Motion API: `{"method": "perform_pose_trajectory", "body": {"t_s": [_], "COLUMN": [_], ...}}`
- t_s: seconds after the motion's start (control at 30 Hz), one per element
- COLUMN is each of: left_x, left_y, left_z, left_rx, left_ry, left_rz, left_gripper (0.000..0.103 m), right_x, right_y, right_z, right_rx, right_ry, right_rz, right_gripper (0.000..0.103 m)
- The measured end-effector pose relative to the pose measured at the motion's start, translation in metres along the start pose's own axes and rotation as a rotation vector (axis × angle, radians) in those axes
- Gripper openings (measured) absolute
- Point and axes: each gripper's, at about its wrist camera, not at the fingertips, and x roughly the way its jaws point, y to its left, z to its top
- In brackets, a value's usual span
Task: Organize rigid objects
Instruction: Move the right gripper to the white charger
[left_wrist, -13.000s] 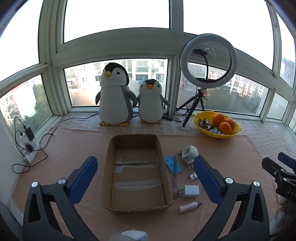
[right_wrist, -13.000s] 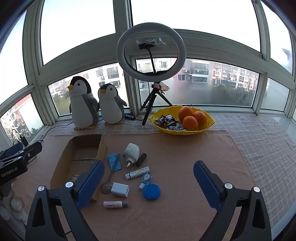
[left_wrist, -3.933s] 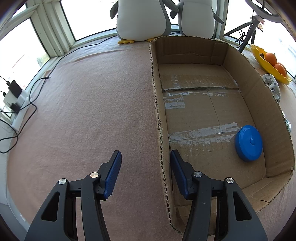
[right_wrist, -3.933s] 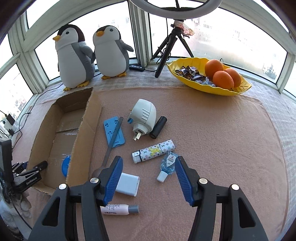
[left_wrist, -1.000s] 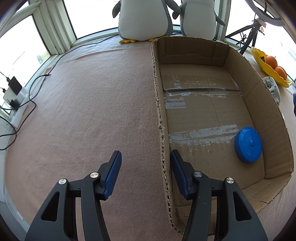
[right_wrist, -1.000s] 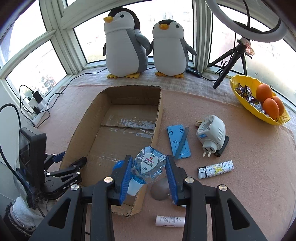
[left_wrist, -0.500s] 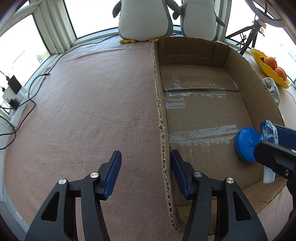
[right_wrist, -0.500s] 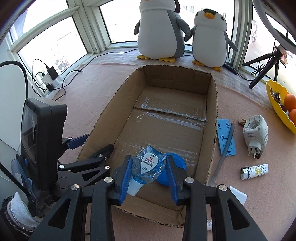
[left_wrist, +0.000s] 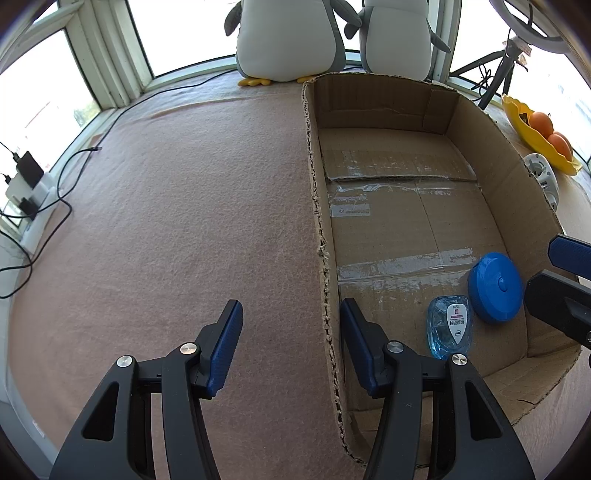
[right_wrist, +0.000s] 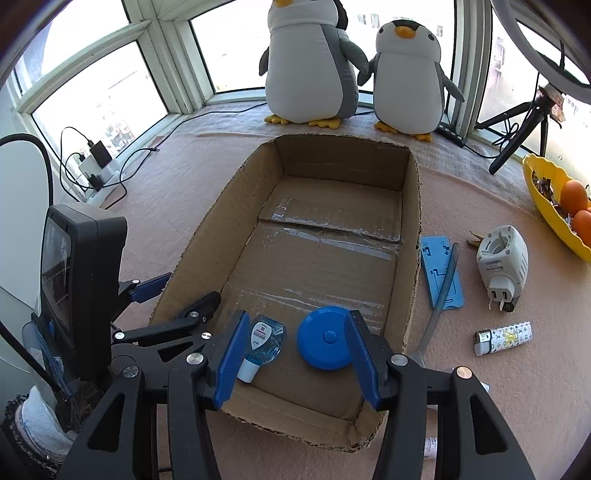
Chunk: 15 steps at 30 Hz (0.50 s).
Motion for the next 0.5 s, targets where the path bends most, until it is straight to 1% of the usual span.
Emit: {"method": "perform_pose_trajectory", "body": {"t_s": [0.13,0.23,0.27,0.33,0.4,0.5], "left_x": [0.0,0.0,0.0,0.0,0.0,-0.001], "left_y": [0.0,0.0,0.0,0.0,0.001,0.001], "left_z": [0.0,0.0,0.0,0.0,0.0,0.0], "left_rx": [0.001,0.001,0.001,0.002,0.001,-0.001], "left_ry": [0.001,0.0,-0.001,0.001,0.003,0.003], "left_rz": [0.0,0.001,0.001,0.001,0.0,0.0], "left_gripper": [0.055,0.055,0.055,0.055,0.055,0.055], "right_x": [-0.005,-0.011,-0.014,-0.021,-0.029,-0.044], "right_y": [-0.009,-0.023,-0.029,-0.042,-0.051,-0.068], "right_z": [-0.003,-0.008,-0.01,-0.013,-0.017,-0.021], "right_rx": [0.017,0.045,0.059,0.082,0.091,0.101], "right_ry": [-0.004,-0.008,-0.011,-0.017,-0.028,-0.049], "right_rz": [0.007,0.035,0.05,0.117,0.06,0.062], "right_gripper": [0.049,0.049,0.05,0.05,0.051,0.051]}}
